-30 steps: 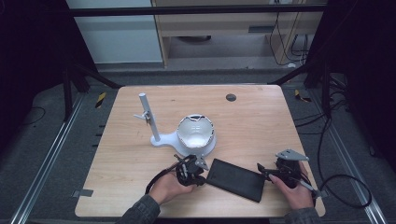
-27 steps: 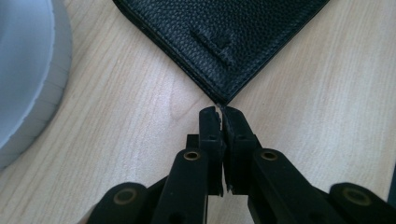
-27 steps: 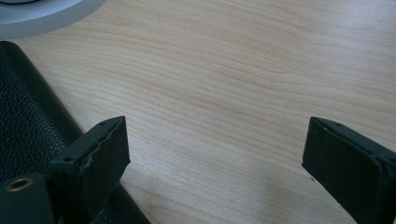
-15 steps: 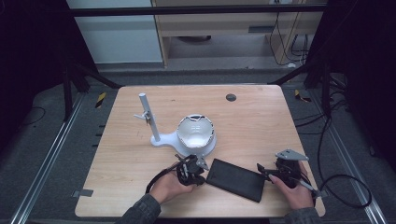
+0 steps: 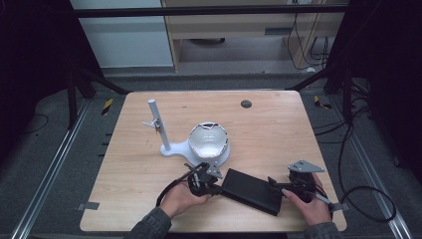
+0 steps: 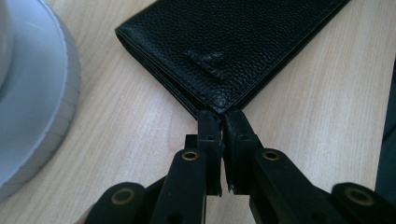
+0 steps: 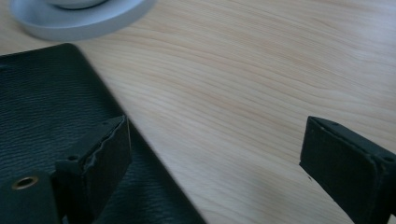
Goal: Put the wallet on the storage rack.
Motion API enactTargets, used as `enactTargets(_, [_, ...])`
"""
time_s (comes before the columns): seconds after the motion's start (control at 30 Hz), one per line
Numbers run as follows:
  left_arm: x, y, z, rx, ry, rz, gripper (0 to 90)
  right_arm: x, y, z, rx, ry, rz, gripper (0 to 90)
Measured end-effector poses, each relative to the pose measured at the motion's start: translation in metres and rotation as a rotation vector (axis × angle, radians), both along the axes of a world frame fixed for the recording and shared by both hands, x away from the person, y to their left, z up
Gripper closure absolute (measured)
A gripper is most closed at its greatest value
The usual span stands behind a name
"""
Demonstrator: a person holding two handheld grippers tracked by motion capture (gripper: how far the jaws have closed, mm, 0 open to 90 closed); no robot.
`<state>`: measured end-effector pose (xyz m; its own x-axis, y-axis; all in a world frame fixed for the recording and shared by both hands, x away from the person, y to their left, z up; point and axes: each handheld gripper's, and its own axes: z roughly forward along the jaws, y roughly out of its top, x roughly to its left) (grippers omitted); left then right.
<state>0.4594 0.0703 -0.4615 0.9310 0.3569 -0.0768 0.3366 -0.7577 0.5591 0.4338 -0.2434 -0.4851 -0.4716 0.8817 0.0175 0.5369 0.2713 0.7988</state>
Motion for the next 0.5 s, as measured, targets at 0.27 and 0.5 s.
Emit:
enactTargets(0.27, [0.008, -0.002, 0.012, -0.014, -0.014, 0.010, 85.8, -0.013, 0.035, 0.025, -0.053, -0.011, 0.128, 9.9])
enactTargets(0.5, [0.011, -0.004, 0.017, -0.011, -0.014, 0.015, 85.8, -0.019, 0.049, 0.031, -0.106, 0.033, 0.188, 8.7])
